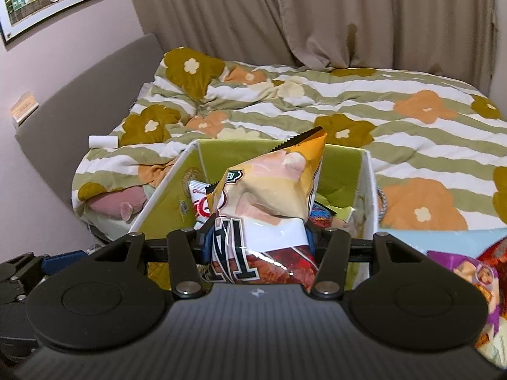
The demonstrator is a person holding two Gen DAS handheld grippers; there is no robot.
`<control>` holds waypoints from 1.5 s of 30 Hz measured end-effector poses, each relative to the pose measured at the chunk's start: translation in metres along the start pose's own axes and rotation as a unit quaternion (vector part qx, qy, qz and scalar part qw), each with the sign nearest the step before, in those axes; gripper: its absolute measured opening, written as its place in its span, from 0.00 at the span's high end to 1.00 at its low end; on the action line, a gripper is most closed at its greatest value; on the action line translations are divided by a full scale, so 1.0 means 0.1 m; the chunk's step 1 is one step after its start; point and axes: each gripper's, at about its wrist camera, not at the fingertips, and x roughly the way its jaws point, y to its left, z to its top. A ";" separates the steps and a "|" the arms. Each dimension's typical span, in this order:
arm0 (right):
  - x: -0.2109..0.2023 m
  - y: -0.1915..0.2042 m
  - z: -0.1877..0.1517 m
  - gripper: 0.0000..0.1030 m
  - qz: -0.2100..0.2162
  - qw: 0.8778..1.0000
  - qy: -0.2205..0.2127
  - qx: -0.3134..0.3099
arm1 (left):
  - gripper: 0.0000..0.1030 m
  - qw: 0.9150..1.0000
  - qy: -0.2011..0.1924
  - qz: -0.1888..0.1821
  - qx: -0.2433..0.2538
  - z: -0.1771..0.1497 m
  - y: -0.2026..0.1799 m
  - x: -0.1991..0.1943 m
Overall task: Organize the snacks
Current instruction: 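Carry both bags over the cardboard box and open both tools to drop them, then grasp the cream corn-roll bag with left tool while right tool grasps the blue-white MP bag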
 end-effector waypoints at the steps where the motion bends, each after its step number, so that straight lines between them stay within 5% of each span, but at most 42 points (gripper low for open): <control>1: 0.03 0.01 0.02 0.35 0.003 1.000 0.002 -0.004 | 0.02 1.000 -0.003 0.004 -0.001 0.01 -0.01 -0.01; 4: 0.10 0.04 0.02 0.25 0.008 1.000 0.005 -0.020 | 0.02 1.000 -0.008 0.013 -0.001 0.01 -0.02 -0.04; 5: 0.11 0.04 0.02 0.07 0.012 1.000 0.004 -0.023 | 0.02 1.000 -0.009 0.015 -0.002 0.00 -0.03 -0.05; 6: 0.12 0.03 0.01 0.00 0.016 1.000 0.003 -0.024 | 0.02 1.000 -0.009 0.018 -0.002 -0.01 -0.03 -0.06; 24: -0.35 -0.05 -0.16 0.00 0.029 0.999 -0.026 -0.016 | 0.02 1.000 -0.023 -0.002 0.017 -0.03 -0.19 -0.28; 34: -1.04 -0.22 -0.24 0.00 -0.031 0.997 -0.070 0.010 | 0.02 0.996 -0.033 -0.071 0.053 -0.01 -0.49 -0.42; 45: -1.75 -1.10 -0.58 0.00 -0.110 0.987 -0.097 0.065 | 0.02 0.990 -0.024 -0.115 0.084 -0.13 -1.37 -0.46</control>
